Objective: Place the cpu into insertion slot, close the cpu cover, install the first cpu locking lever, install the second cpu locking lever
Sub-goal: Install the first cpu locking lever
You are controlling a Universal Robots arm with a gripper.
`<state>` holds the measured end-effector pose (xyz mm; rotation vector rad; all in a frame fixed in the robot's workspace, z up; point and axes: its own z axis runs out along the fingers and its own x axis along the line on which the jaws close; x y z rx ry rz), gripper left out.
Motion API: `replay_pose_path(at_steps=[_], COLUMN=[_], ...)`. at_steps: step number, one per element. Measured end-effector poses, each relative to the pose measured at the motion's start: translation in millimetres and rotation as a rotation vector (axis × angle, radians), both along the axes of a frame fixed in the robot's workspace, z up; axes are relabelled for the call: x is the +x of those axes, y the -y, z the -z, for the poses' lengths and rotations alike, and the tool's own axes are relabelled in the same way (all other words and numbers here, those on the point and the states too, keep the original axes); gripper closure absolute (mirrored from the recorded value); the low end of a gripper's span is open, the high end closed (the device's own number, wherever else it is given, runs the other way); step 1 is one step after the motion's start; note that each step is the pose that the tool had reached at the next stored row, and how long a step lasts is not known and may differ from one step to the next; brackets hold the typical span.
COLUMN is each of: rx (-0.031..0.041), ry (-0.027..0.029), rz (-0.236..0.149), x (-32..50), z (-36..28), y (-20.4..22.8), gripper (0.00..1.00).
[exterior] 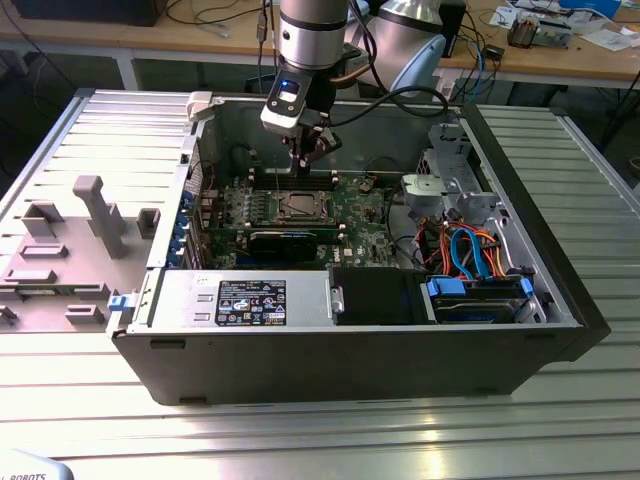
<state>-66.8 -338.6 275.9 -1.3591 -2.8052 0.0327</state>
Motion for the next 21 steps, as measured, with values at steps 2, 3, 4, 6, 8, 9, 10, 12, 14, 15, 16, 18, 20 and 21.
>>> replay_pose_path(at_steps=[2,3,4,6,8,9,10,12,14,15,16,18,20,21], rx=[0.0,0.0,0.0,0.0,0.0,0.0,0.0,0.0,0.0,0.0,0.0,0.0,0.0,0.0], ry=[0.0,-0.0001,0.0,0.0,0.0,0.0,0.0,0.0,0.0,0.0,0.0,0.0,0.0,0.0], rz=[-0.002,-0.003,-0.003,-0.004,-0.006,-0.007,-0.007,-0.009,-0.011,-0.011,-0.012,-0.013,-0.015,-0.015], x=[0.0,0.0,0.0,0.0,0.0,0.0,0.0,0.0,0.0,0.0,0.0,0.0,0.0,0.0], z=[0.0,0.0,0.0,0.0,0.0,0.0,0.0,0.0,0.0,0.0,0.0,0.0,0.0,0.0], y=[0.0,0.0,0.0,0.0,0.0,0.0,0.0,0.0,0.0,0.0,0.0,0.0,0.0,0.0], gripper=[0.89,0.89,0.89,0.89,0.89,0.89,0.89,0.89,0.89,0.89,0.89,0.89,0.89,0.89])
